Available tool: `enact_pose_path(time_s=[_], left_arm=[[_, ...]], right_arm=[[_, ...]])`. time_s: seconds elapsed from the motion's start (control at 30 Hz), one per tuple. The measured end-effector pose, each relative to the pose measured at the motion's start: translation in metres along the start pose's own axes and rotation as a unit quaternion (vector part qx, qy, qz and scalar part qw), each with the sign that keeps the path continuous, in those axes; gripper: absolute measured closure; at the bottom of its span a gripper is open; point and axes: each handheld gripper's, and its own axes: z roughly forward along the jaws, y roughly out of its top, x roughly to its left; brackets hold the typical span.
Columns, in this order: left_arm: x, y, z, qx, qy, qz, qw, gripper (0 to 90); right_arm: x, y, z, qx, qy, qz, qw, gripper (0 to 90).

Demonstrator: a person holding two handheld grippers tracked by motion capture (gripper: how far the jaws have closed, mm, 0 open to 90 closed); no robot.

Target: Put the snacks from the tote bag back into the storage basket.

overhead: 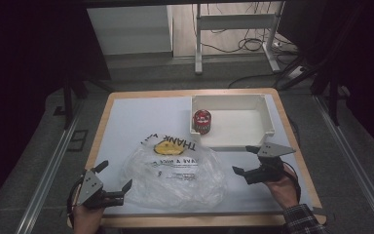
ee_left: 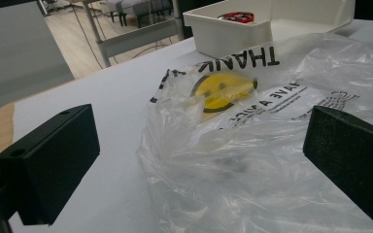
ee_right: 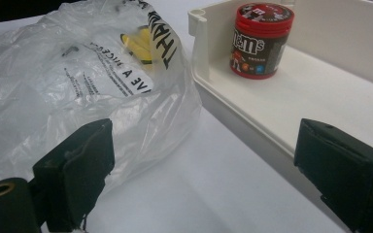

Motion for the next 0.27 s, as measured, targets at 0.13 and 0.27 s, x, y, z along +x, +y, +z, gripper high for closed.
enact_pose_path(time_s=[0.13, 0.27], left_arm=[[-0.0002, 0.0000, 0.0001, 0.000, 0.000, 0.000, 1.0000, 0.0], [-0.0002, 0.0005, 0.0003, 0.000, 0.000, 0.000, 1.0000, 0.0]], right_arm=[[-0.0007, -0.0039, -0.0048, -0.001, -0.003, 0.003, 1.0000, 7.9], [-0.0022, -0.0070, -0.0083, -0.002, -0.005, 0.008, 0.9999, 7.9]])
